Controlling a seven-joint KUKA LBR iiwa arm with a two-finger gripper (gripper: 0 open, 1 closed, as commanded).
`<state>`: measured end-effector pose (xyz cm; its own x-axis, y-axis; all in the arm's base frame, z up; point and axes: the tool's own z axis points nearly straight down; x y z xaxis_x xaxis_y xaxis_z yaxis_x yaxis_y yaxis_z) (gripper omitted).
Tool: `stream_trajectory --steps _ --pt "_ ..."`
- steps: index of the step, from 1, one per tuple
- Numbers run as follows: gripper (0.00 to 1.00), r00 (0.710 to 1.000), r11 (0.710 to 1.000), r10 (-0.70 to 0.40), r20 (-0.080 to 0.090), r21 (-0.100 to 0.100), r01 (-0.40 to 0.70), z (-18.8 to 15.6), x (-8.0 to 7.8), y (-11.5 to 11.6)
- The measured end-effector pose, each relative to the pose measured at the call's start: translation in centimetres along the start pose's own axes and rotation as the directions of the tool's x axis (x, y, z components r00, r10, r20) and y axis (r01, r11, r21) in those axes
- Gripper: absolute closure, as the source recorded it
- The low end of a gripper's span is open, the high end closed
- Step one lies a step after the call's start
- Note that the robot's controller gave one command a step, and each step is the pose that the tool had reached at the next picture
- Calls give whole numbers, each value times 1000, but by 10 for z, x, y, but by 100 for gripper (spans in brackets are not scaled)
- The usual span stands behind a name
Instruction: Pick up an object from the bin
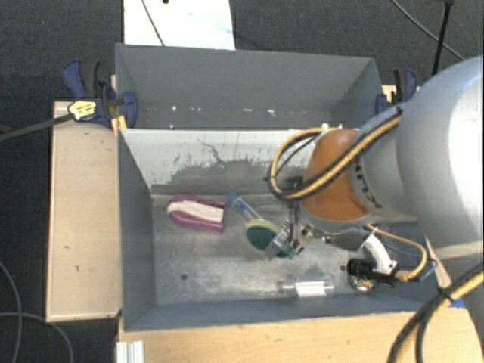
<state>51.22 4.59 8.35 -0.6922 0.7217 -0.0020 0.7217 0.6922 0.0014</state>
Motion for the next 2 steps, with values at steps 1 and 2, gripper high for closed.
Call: stream_trajectory --steps 1,2 --pt "100 995 995 95 -7 3 -95 13 -21 2" --pt "100 994 994 109 4 -4 -109 -149 -36 -55"
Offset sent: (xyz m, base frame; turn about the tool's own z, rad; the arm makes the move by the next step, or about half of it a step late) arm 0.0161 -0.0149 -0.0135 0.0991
